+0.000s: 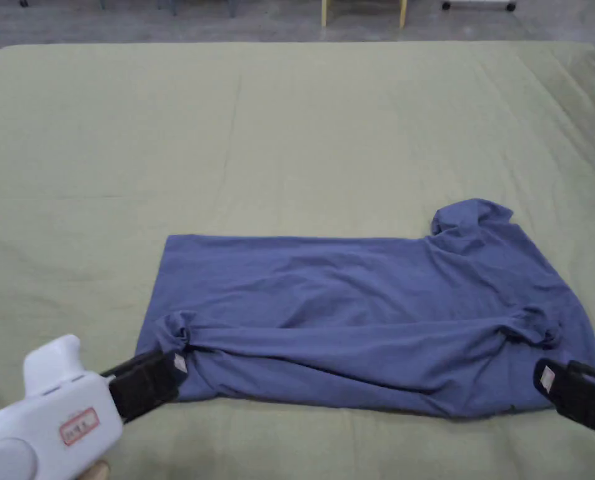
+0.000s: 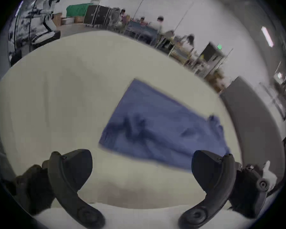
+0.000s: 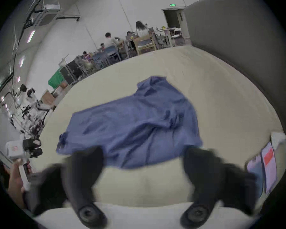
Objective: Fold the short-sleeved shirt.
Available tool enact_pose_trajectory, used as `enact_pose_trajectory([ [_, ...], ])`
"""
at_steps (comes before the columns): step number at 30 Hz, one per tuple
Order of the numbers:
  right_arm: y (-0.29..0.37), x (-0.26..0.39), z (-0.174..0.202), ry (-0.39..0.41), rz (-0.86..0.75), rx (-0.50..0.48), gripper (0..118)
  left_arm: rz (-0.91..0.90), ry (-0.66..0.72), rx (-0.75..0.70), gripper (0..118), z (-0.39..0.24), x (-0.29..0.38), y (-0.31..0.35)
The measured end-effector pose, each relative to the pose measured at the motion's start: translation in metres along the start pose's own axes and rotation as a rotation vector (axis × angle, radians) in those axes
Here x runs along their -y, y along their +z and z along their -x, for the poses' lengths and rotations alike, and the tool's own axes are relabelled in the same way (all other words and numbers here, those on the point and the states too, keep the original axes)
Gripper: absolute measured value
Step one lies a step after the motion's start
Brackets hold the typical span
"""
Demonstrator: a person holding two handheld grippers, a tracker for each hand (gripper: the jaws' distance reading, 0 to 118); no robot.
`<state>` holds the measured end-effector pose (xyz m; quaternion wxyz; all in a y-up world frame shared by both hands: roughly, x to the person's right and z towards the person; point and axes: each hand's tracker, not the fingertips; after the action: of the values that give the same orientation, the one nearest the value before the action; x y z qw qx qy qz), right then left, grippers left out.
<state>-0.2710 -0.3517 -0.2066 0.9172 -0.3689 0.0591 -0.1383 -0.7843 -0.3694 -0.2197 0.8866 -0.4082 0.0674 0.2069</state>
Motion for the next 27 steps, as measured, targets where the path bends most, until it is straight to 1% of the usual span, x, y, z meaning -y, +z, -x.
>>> enact_pose_trajectory([
  [1,-0.002,0.017,0.003,0.020,0.016,-0.014,6,0.124,-0.015,0.001,115,0.004,0.016,-0.001],
  [2,-0.002,0.029,0.008,0.028,0.034,-0.014,2,0.165,-0.001,-0.003,75,0.013,0.028,-0.009],
  [3,-0.001,0.045,0.012,0.027,0.073,0.006,2,0.121,0.030,0.071,0,0.019,0.040,-0.006],
  [4,-0.002,0.051,0.014,-0.012,0.095,-0.093,2,0.140,0.057,0.105,0,0.023,0.046,-0.009],
  [5,-0.006,0.057,0.010,-0.027,0.122,-0.165,2,0.171,0.074,0.081,0,0.022,0.051,-0.016],
  [6,-0.008,0.057,0.010,-0.017,0.139,-0.191,2,0.173,0.049,0.067,0,0.027,0.048,-0.017],
  [7,-0.010,0.054,0.011,0.017,0.134,-0.165,2,0.152,-0.004,0.043,0,0.028,0.043,-0.021],
  [8,-0.012,0.050,0.012,0.053,0.123,-0.143,2,0.116,-0.042,0.003,16,0.027,0.038,-0.024],
  [9,-0.005,0.042,0.021,0.095,0.095,-0.112,2,0.058,-0.102,-0.043,29,0.026,0.030,-0.030],
  [10,-0.005,0.038,0.021,0.085,0.090,-0.116,2,-0.020,-0.128,-0.054,49,0.020,0.017,-0.032],
  [11,-0.005,0.035,0.021,0.075,0.085,-0.121,2,-0.054,-0.136,-0.077,71,0.020,0.011,-0.042],
  [12,-0.003,0.034,0.020,0.049,0.074,-0.134,2,-0.024,-0.137,-0.085,118,0.021,0.005,-0.058],
  [13,-0.001,0.031,0.017,0.008,0.068,-0.146,2,-0.062,-0.129,-0.079,118,0.018,-0.003,-0.062],
  [14,0.000,0.031,0.016,-0.012,0.068,-0.147,2,-0.056,-0.130,-0.083,118,0.008,-0.035,-0.058],
  [15,0.000,0.034,0.014,-0.027,0.075,-0.147,2,0.019,-0.129,-0.053,118,0.005,-0.047,-0.069],
  [17,-0.001,0.038,0.017,-0.030,0.095,-0.132,2,0.156,-0.179,-0.094,118,-0.002,-0.061,-0.091],
  [18,-0.003,0.043,0.016,-0.037,0.114,-0.119,2,0.171,-0.201,-0.140,118,0.002,-0.036,-0.128],
  [19,-0.005,0.048,0.014,-0.051,0.137,-0.114,2,0.179,-0.246,-0.214,118,0.000,-0.025,-0.143],
  [20,-0.008,0.053,0.013,-0.073,0.169,-0.118,2,0.176,-0.278,-0.231,117,-0.003,-0.022,-0.144],
  [21,-0.015,0.056,-0.001,-0.092,0.210,-0.129,2,0.101,-0.281,-0.201,116,-0.007,-0.020,-0.134],
  [22,-0.017,0.058,-0.004,-0.094,0.234,-0.121,2,0.056,-0.292,-0.200,103,-0.009,-0.017,-0.125],
  [23,-0.016,0.057,-0.006,-0.078,0.230,-0.087,2,0.026,-0.311,-0.186,78,-0.011,-0.015,-0.116],
  [24,-0.016,0.055,-0.010,-0.064,0.220,-0.042,2,-0.016,-0.289,-0.184,15,-0.010,-0.011,-0.105],
  [25,-0.018,0.049,-0.017,-0.060,0.205,-0.012,2,-0.025,-0.212,-0.076,2,-0.006,-0.009,-0.097],
  [26,-0.022,0.039,-0.025,-0.065,0.200,0.004,2,-0.016,-0.152,-0.027,2,-0.005,-0.017,-0.095],
  [27,-0.028,0.031,-0.032,-0.065,0.197,0.015,2,0.046,-0.121,-0.047,2,-0.002,-0.015,-0.093],
])
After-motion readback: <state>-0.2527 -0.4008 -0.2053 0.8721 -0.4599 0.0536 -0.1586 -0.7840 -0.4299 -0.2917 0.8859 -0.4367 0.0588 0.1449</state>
